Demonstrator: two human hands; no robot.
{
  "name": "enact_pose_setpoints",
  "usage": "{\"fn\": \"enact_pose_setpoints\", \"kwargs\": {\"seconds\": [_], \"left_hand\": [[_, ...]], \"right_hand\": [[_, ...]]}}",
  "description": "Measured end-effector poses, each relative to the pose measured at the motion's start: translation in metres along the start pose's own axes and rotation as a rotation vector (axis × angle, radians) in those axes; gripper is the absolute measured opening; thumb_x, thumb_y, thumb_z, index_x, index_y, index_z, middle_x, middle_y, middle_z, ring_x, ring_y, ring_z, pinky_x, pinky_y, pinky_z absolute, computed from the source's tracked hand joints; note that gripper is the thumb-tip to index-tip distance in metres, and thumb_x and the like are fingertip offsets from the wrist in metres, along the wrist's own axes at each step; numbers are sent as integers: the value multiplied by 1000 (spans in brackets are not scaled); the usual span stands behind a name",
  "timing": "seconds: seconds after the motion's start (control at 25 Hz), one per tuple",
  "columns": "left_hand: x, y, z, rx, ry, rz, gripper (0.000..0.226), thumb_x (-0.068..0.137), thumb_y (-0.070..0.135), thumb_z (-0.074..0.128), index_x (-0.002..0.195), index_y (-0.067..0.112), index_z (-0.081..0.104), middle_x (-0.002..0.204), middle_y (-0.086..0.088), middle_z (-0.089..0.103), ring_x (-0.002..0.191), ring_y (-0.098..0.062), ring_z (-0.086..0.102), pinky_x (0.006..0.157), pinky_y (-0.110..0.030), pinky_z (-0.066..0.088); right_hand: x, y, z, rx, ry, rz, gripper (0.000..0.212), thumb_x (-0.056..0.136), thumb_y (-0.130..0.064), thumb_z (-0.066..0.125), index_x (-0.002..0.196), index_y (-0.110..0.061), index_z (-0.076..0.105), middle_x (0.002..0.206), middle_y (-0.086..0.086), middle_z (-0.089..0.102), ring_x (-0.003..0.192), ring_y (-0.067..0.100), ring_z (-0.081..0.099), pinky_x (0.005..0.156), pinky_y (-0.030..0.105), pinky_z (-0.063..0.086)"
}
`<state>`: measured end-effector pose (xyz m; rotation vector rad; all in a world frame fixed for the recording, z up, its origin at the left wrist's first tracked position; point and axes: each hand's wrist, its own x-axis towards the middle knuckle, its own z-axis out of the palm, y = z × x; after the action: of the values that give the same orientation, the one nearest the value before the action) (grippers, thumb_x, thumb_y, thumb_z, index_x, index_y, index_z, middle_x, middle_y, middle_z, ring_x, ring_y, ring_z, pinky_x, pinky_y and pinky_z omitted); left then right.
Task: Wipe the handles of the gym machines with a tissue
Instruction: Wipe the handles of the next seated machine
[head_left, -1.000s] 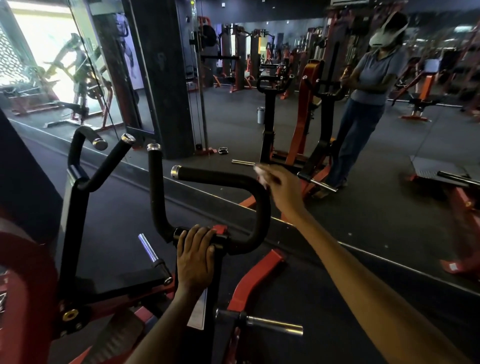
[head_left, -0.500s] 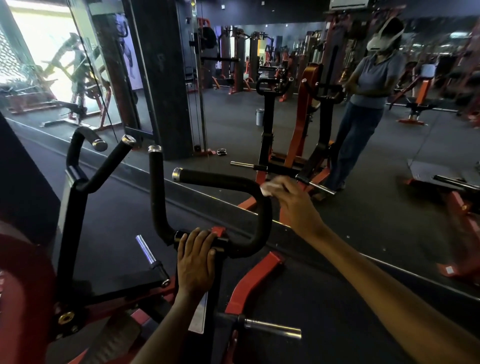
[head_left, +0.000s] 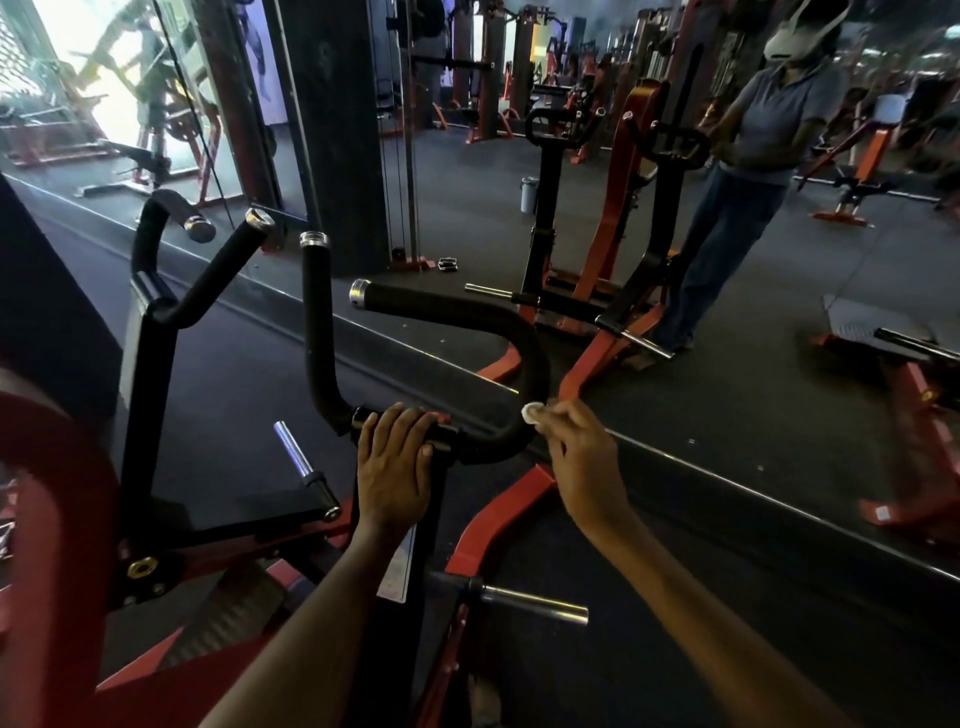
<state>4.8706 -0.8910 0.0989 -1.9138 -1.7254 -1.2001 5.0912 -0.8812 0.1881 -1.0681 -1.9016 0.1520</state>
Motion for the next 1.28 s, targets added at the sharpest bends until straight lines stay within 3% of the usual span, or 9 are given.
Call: {"fn": "enact_pose_setpoints", "kwargs": {"seconds": [0.12,0.24,0.36,0.48,0.64,0.8,0.96,1.12,1.28], "left_hand": [[0,0,0,-11,0,1,40,96,24,34,122,10,61,124,-9,59,128,-29,45,113,-51,24],[0,2,0,-15,0,-11,38,95,23,35,122,11,59,125,-8,59,130,-28,43,113,-50,24],[0,1,0,-11,-5,-10,37,96,24,34,122,13,58,125,-8,59,130,-27,43,113,-49,23],[0,1,0,-15,-4,-14,37,96,25,33,122,14,57,124,-8,59,129,-27,43,114,-48,22],[0,4,-3,-11,4,-11,38,99,28,31,121,13,59,123,-8,59,128,-26,44,116,-42,17],[0,4,-2,-7,-8,-24,48,103,35,21,121,12,59,124,-8,59,129,-27,43,117,-42,16],[0,3,-1,-2,-11,-34,48,103,35,20,122,12,59,125,-8,59,129,-27,43,116,-43,18],[1,4,-3,-1,-17,-28,42,100,29,29,122,11,60,126,-8,59,129,-27,44,115,-46,21],[0,4,-2,5,-19,-35,43,100,30,28,122,11,60,126,-8,59,129,-28,44,115,-47,22]], "right_hand": [[53,9,-8,-107,167,-94,15,84,-11,62,97,-7,69,88,3,62,93,14,50,89,8,34],[91,11,-6,-31,120,-39,15,86,-9,62,100,-8,67,93,5,61,89,16,56,82,24,47],[38,9,12,58,142,45,13,88,-8,59,100,-8,65,88,4,58,80,8,55,73,16,48],[-13,-1,19,39,64,21,14,86,-10,61,98,-9,68,88,3,58,80,10,58,71,25,53],[52,-10,-4,-25,152,-13,14,86,-5,63,99,-4,66,94,7,55,83,6,50,74,11,47],[46,-6,3,-129,10,-31,16,88,-6,61,103,-2,65,95,9,55,87,9,49,75,13,43],[1,-18,15,-139,-278,-58,15,91,-7,55,101,-6,67,100,8,55,92,16,57,78,14,45],[61,-11,-2,-175,-108,-61,19,90,-9,57,107,-5,65,101,7,53,88,9,50,75,14,44],[17,-10,14,-271,-288,-138,19,91,-7,54,106,-5,64,109,7,54,99,14,53,83,14,43]]}}
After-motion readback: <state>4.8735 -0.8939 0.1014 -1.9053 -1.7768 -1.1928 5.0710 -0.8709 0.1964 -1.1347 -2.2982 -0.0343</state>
